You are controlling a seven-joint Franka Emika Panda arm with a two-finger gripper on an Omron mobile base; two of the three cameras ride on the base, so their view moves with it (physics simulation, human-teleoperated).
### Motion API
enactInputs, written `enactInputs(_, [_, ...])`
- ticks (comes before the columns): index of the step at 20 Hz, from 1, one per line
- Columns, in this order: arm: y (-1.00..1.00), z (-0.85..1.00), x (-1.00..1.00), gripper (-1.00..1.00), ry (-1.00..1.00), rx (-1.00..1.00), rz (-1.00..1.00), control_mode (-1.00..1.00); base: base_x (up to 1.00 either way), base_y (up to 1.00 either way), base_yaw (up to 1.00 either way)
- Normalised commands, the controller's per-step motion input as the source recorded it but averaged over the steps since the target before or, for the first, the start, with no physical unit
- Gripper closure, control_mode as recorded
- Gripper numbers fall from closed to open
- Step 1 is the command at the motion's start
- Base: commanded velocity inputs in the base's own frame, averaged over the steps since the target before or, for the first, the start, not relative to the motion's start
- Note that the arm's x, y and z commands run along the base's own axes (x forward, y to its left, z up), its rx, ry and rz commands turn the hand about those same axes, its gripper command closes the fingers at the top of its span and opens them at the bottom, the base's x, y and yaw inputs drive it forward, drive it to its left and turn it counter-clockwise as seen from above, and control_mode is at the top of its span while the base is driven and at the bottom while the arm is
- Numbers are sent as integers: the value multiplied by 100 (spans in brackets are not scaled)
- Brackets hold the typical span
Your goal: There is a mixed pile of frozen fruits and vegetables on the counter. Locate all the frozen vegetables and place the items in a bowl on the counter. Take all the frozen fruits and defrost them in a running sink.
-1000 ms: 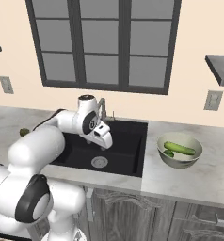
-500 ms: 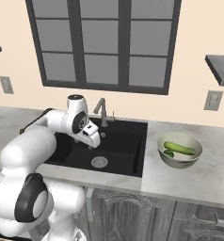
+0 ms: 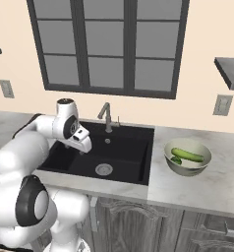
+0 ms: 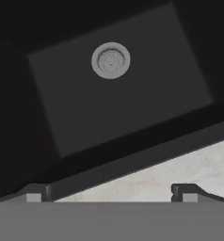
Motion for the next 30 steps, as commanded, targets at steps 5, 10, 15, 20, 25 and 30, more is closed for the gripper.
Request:
enactInputs(5, [49, -2, 9, -100, 1, 0, 6, -100, 0, 0, 0])
enactInputs(10, [44, -1, 12, -100, 1, 0, 8, -100, 0, 0, 0])
enactInputs(15, [38, -2, 24, -100, 4, 0, 8, -100, 0, 0, 0])
enactInputs(20, [38, 0, 16, -100, 6, 0, 10, -100, 0, 0, 0])
enactInputs(25, [40, 16, 2, -100, 2, 0, 12, -100, 0, 0, 0])
enactInputs(30, [39, 14, 0, -100, 1, 0, 12, -100, 0, 0, 0])
